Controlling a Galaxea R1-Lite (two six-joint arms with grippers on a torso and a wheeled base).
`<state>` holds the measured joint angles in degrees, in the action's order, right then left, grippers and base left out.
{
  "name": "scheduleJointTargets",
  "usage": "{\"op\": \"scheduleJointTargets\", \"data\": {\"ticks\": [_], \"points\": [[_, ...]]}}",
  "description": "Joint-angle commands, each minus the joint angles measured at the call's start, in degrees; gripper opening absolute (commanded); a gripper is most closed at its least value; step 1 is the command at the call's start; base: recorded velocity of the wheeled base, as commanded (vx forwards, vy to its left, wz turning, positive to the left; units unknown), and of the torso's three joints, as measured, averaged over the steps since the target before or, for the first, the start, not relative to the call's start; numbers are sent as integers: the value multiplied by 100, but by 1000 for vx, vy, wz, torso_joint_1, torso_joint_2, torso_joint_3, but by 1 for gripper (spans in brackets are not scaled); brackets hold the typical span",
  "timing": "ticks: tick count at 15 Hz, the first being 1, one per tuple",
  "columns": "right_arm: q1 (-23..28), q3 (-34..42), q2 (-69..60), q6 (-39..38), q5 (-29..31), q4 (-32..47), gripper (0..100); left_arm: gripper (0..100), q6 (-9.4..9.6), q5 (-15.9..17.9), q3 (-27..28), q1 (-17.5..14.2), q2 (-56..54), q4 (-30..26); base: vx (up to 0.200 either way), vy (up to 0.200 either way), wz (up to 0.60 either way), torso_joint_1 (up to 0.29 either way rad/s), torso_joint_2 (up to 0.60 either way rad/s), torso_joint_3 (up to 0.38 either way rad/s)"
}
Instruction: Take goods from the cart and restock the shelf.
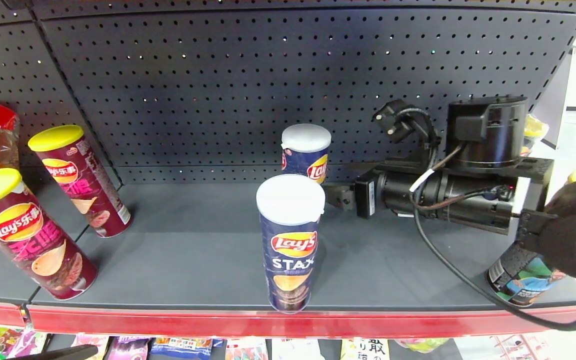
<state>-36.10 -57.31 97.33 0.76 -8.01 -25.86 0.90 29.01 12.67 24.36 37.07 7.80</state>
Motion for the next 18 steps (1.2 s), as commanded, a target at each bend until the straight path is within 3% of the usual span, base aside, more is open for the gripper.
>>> {"op": "scheduleJointTargets", "data": {"ticks": [1,7,15,18], "points": [[6,167,-452,4,80,19,100,100,6,-10,17,-1,222,11,0,0,0,0,0,0],[-11,361,-970,118,318,46,100,100,59,-229,96,-1,626,20,0,0,0,0,0,0],[-170,1020,-2711,241,388,731,100,100,77,-502,474,-1,1514,64,0,0,0,0,0,0],[-135,1345,-3326,241,388,924,100,100,297,-511,553,-1,1768,64,0,0,0,0,0,0]]}}
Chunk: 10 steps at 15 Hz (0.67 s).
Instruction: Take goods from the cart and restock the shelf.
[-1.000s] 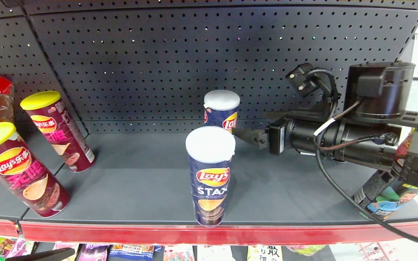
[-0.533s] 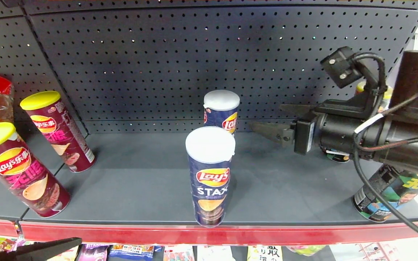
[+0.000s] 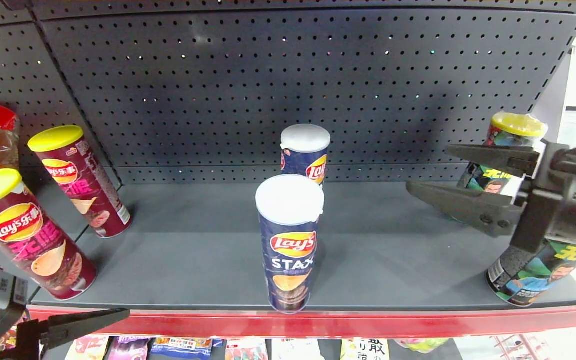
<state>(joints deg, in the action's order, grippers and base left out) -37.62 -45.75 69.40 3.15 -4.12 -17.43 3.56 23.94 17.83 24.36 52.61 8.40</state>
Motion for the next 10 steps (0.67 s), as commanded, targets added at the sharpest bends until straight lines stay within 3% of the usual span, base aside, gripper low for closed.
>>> {"op": "scheduleJointTargets", "data": {"ticks": [1,5,8,10], "points": [[27,304,-840,2,25,275,100,100,83,-4,53,-1,302,4,0,0,0,0,0,0],[71,884,-2159,-7,175,1075,100,100,145,-4,229,-1,645,4,0,0,0,0,0,0],[440,1033,-2967,-139,544,1673,100,100,215,-4,326,-1,944,92,0,0,0,0,0,0],[1336,1130,-3635,-473,983,2200,100,100,250,-4,300,-1,1286,470,0,0,0,0,0,0]]}}
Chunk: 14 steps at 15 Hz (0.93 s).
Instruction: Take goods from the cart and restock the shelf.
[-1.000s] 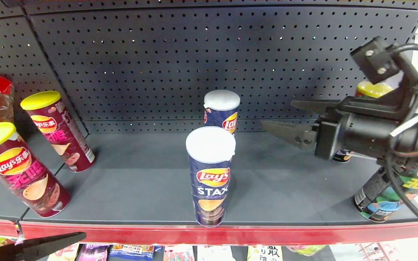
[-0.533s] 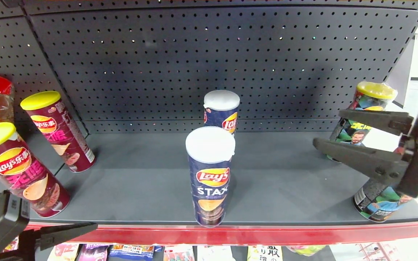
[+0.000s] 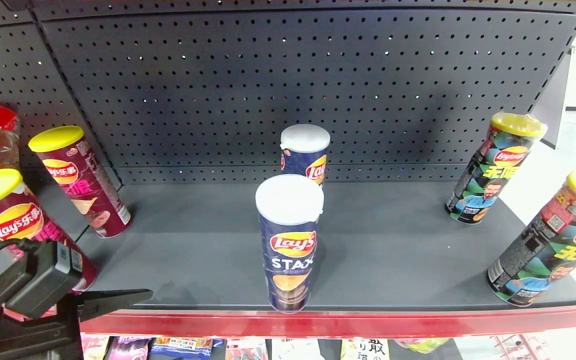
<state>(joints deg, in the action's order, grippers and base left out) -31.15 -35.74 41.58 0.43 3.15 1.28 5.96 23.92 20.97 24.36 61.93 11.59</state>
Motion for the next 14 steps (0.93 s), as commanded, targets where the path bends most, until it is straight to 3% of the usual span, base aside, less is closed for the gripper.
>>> {"op": "scheduleJointTargets", "data": {"ticks": [1,4,7,9,14], "points": [[997,252,-1205,-218,274,628,100,100,89,-1,-5,8,434,203,0,0,0,0,0,0],[1726,498,-2014,-227,389,1516,100,100,177,-80,39,-1,689,221,0,0,0,0,0,0],[2464,1052,-2752,-192,441,1788,100,100,327,-572,180,34,1014,256,0,0,0,0,0,0],[2543,1342,-3112,-139,450,1788,100,100,406,-564,285,69,1260,326,0,0,0,0,0,0],[2438,1896,-3596,-139,310,1700,100,100,397,-572,461,412,1805,590,0,0,0,0,0,0]]}}
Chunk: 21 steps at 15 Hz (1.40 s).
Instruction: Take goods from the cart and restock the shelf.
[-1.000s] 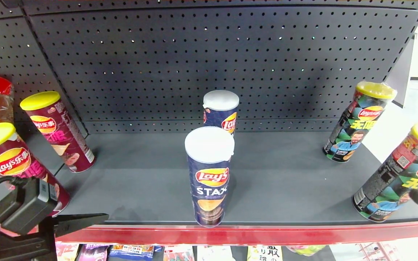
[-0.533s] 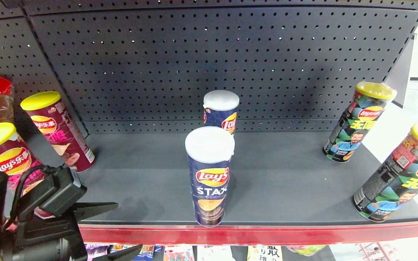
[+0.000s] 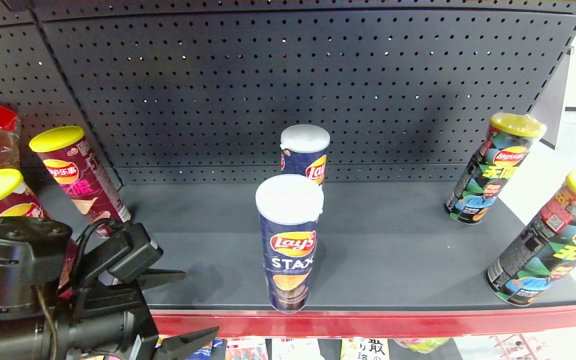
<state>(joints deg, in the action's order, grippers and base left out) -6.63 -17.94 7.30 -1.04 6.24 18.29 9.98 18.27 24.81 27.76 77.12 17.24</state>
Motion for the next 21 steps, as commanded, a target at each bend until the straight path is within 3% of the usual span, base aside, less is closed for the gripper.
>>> {"op": "scheduleJointTargets", "data": {"ticks": [1,7,21], "points": [[-14,230,-168,-2,9,-18,100,100,-5,-17,174,72,383,25,0,0,0,0,0,0],[-14,415,-168,51,9,-44,100,100,4,-8,815,151,972,34,0,0,0,0,0,0],[-14,538,-168,51,17,-44,100,100,127,-8,1466,160,1675,34,0,0,0,0,0,0]]}}
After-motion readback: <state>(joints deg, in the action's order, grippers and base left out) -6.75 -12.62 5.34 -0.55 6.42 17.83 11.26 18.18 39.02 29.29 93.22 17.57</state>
